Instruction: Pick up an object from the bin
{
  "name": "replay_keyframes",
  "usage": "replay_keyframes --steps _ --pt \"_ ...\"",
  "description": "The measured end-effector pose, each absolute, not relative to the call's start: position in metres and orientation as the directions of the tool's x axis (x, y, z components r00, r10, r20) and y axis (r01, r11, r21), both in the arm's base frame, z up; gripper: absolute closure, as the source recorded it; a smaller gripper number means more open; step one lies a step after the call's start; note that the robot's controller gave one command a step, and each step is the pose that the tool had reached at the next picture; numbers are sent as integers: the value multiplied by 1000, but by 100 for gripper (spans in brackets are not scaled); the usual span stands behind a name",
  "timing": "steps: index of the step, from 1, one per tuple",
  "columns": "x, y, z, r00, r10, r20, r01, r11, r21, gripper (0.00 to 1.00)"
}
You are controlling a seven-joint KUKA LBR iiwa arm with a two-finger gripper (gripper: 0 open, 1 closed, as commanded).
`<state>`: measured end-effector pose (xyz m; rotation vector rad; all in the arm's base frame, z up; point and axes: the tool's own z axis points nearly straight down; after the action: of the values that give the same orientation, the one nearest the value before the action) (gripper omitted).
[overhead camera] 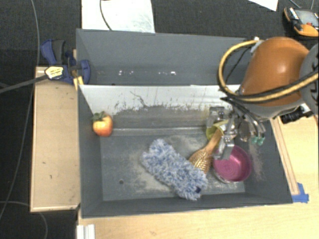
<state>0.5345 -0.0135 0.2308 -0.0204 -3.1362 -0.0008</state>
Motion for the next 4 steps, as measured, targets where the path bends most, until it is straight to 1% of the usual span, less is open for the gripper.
replay_keyframes --steps 1,2,3,4 --pt "536 -14 235 -1000 12 -3 12 1000 0 0" --pt "540 53 82 -998 61 -8 61 998 2 0" --pt "508 74 152 -991 -135 -22 -135 991 -3 0" --pt "524 139 100 -994 -112 -8 -112 994 2 0"
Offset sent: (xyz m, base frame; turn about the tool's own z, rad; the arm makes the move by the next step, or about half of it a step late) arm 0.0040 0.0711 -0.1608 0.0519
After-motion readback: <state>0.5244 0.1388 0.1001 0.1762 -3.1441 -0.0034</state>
